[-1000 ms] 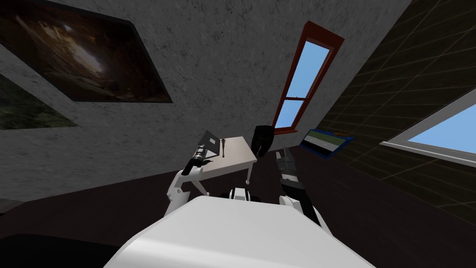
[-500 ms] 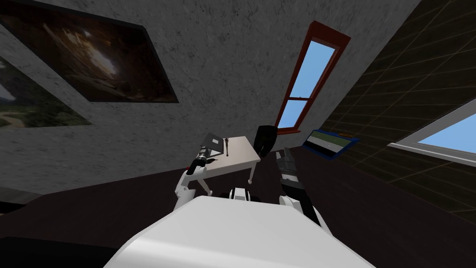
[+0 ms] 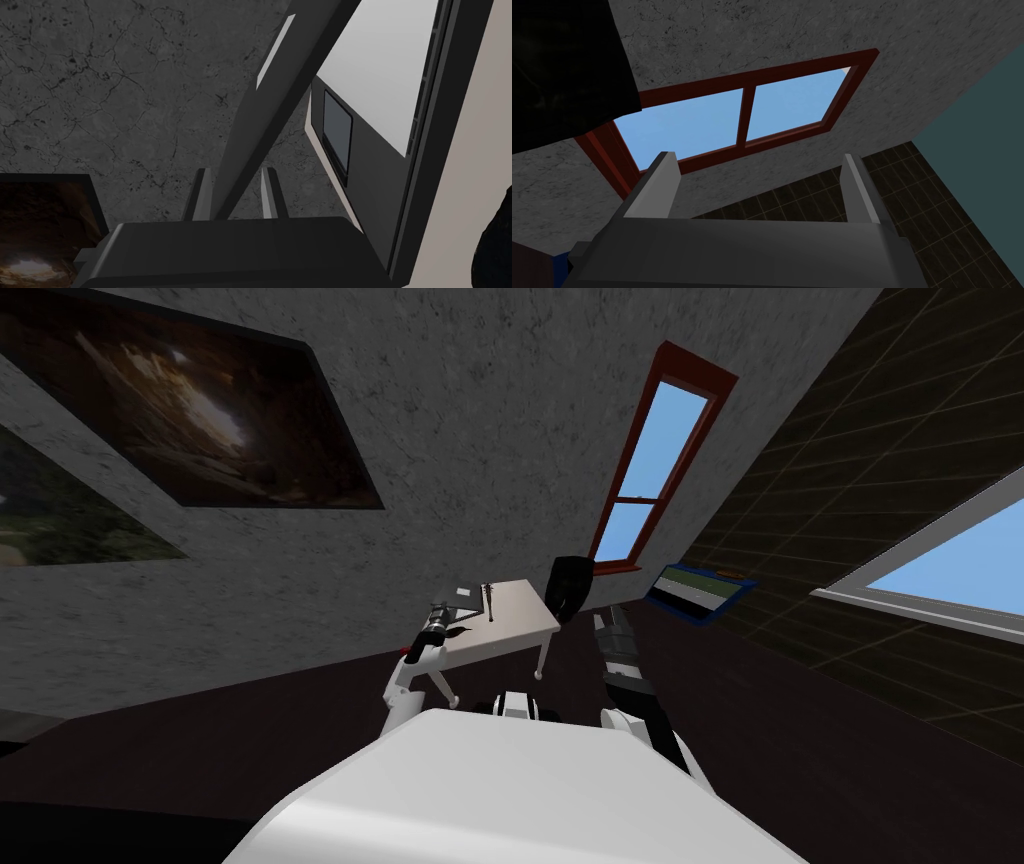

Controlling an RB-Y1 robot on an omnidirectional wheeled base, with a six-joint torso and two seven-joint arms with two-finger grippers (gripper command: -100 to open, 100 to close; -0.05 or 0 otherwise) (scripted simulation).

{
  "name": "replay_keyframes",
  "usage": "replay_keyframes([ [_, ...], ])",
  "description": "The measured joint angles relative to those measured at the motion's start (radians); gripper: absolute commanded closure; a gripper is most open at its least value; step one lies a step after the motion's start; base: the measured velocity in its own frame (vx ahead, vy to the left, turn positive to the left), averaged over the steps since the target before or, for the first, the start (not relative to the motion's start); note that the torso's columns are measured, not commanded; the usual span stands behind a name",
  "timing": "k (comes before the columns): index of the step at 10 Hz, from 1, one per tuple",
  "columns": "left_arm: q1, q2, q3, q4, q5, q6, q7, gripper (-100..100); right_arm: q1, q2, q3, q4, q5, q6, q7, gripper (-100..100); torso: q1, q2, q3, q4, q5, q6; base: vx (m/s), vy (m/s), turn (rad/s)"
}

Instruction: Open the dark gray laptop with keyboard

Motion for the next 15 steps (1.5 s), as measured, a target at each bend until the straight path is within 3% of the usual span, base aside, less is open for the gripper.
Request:
replay_keyframes([
  [1,-0.010,-0.002,0.009,0.028,0.012,-0.020,0.010,100,0.000,0.000,0.000,0.000,0.000,0.000,0.000,0,0.000,-0.001,0.000,-0.001,0.000,0.000,-0.037,0.033,-0.044],
  [2,-0.018,-0.002,0.015,0.050,0.019,-0.034,0.017,-100,0.000,0.000,0.000,0.000,0.000,0.000,0.000,0,-0.001,-0.002,-0.001,-0.001,0.000,0.000,-0.007,0.008,-0.015],
  [11,-0.006,0.005,0.048,-0.153,0.037,0.165,0.019,-100,0.000,0.000,0.000,0.000,0.000,0.000,0.000,0,-0.001,-0.001,-0.001,0.000,0.000,0.001,0.010,-0.006,-0.007],
  [12,-0.006,0.006,0.049,-0.155,0.037,0.169,0.019,0,0.000,0.000,0.000,0.000,0.000,0.000,0.000,0,0.000,-0.001,-0.001,-0.001,0.000,0.001,0.000,0.000,0.000],
  [15,-0.004,0.005,0.049,-0.152,0.037,0.171,0.019,0,0.000,0.000,0.000,0.000,0.000,0.000,0.000,0,-0.001,-0.001,-0.001,-0.001,0.000,0.001,0.000,0.000,0.000],
])
